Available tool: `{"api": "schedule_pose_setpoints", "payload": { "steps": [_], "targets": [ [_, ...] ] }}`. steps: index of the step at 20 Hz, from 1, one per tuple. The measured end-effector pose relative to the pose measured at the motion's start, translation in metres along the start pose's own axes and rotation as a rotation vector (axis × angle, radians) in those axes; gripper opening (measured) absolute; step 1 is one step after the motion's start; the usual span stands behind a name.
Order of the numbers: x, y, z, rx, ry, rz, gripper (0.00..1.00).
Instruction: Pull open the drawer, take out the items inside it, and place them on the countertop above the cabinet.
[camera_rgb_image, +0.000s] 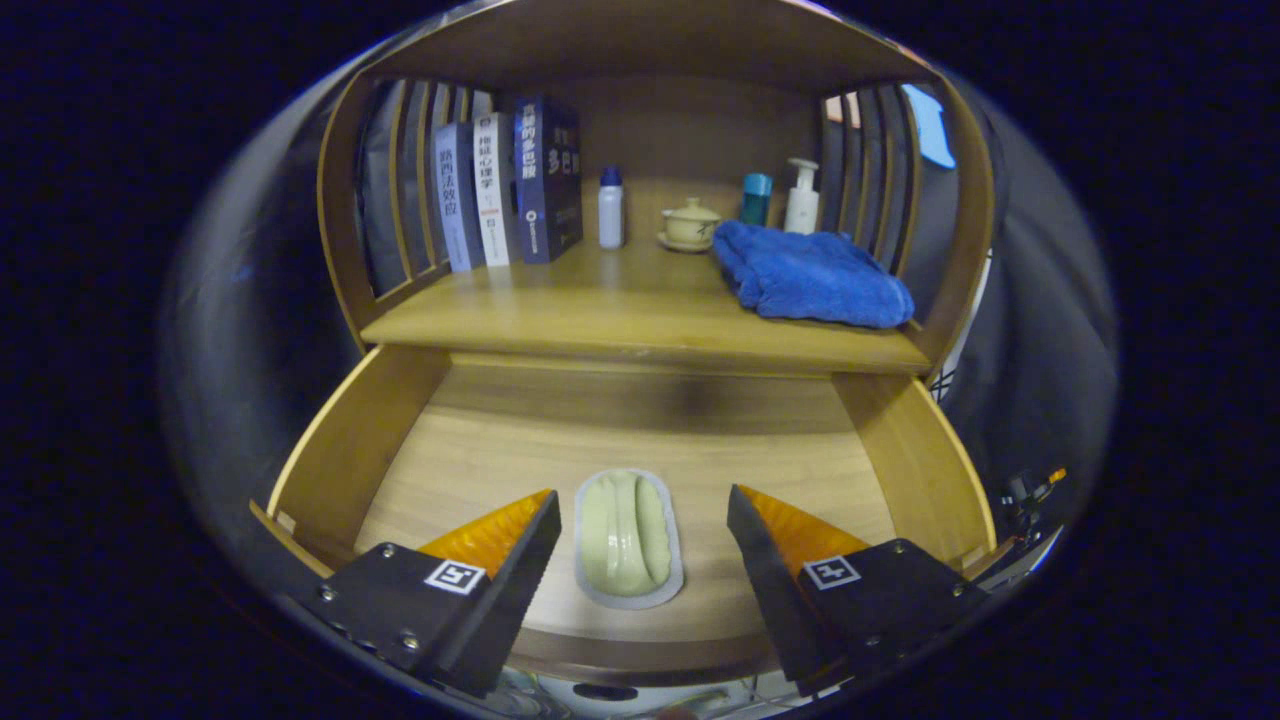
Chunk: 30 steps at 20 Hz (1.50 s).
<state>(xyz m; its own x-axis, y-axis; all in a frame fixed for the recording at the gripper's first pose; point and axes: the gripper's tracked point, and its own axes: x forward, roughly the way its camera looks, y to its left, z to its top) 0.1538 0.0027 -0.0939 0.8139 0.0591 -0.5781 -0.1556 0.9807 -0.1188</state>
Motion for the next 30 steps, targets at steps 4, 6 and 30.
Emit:
{"api": "schedule_pose_setpoints", "payload": {
  "steps": [4, 6, 30],
  "targets": [
    [0.021, -0.001, -0.013, 0.013, 0.101, -0.008, 0.99],
    [0.028, -0.005, -0.022, 0.006, 0.150, -0.019, 0.89],
    [-0.124, 0.027, 0.062, 0.118, -0.374, 0.270, 0.15]
  ]
}}
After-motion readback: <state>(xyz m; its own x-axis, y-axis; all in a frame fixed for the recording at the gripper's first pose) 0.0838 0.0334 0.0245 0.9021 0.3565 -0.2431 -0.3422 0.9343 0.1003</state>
